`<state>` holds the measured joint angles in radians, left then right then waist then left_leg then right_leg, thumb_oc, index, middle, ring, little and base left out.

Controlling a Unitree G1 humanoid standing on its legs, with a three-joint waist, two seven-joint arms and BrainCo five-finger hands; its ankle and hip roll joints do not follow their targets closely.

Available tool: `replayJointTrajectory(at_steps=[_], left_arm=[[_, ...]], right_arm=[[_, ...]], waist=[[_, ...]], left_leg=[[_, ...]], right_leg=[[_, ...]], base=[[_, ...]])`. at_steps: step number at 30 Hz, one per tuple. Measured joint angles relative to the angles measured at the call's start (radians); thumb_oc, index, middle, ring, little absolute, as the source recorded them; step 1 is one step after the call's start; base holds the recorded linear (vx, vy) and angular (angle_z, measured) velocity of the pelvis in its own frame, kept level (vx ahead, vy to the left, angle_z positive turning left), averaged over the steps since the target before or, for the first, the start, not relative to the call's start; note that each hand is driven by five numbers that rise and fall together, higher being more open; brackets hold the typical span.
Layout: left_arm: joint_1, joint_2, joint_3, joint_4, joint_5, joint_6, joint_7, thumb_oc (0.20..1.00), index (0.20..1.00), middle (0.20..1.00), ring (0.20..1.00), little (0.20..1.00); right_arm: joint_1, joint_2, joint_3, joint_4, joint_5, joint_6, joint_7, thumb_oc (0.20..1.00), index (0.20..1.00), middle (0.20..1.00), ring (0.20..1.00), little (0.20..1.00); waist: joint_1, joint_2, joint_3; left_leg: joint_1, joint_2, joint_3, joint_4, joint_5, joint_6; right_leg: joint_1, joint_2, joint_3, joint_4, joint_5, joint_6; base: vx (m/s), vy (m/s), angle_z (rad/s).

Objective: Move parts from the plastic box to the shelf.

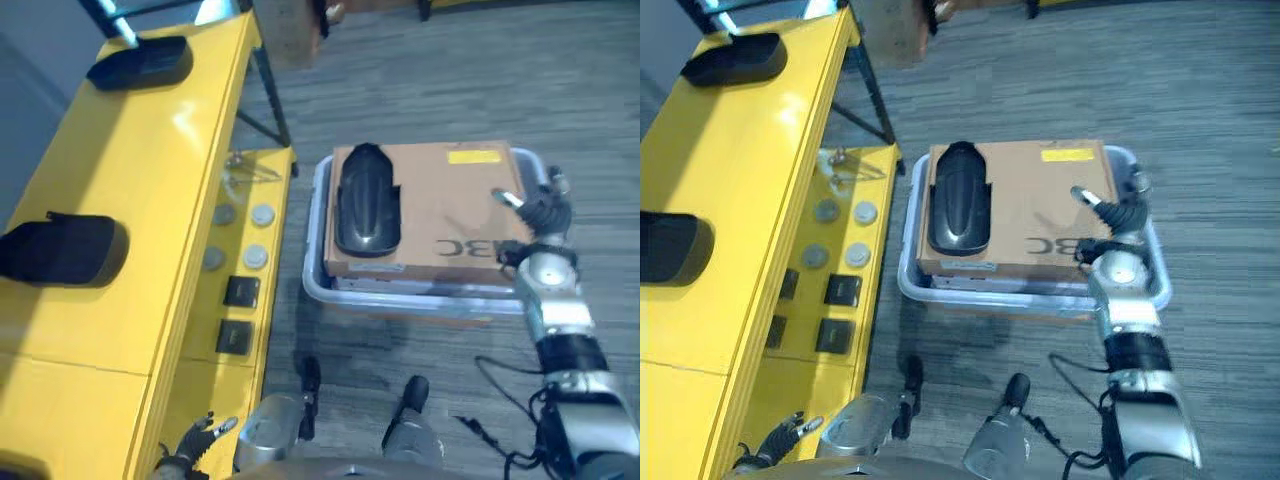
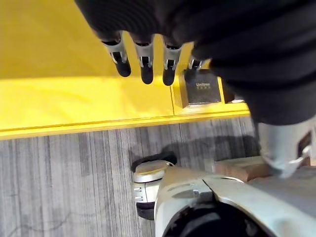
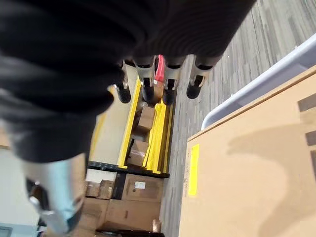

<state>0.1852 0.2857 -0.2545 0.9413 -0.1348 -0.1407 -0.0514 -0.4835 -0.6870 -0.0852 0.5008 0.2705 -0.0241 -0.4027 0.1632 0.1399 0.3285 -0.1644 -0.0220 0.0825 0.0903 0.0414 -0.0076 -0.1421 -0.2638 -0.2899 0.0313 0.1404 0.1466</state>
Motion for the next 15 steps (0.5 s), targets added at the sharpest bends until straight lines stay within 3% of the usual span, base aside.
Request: replayJointTrajectory(at_steps=[6, 15], left_arm=[[-0.015, 0.0, -0.004, 0.059, -0.002, -0.009, -0.002, 1.0, 1.0, 1.0, 1.0, 1.0], [-0.015, 0.003, -0.006, 0.074, -0.004, -0.035, -0.007, 1.0, 1.0, 1.0, 1.0, 1.0]], right_arm=[[-0.058, -0.067, -0.005, 0.106, 0.04, -0.004, -0.023, 1.0, 1.0, 1.0, 1.0, 1.0], [-0.078, -0.064, -0.004, 0.158, 0.108, -0.049, -0.022, 1.0, 1.0, 1.0, 1.0, 1.0]], waist=[[0.014, 0.004, 0.108], [0.056, 0.002, 0.117]], left_leg=[[-0.037, 0.003, -0.012, 0.014, 0.001, -0.001], [-0.043, -0.002, -0.035, 0.013, 0.003, -0.001]], right_leg=[[-0.033, 0.002, -0.009, 0.021, -0.007, -0.007], [-0.026, -0.005, -0.038, 0.027, -0.019, -0.005]], base=[[-0.08, 0.024, 0.07], [-0.02, 0.005, 0.07]])
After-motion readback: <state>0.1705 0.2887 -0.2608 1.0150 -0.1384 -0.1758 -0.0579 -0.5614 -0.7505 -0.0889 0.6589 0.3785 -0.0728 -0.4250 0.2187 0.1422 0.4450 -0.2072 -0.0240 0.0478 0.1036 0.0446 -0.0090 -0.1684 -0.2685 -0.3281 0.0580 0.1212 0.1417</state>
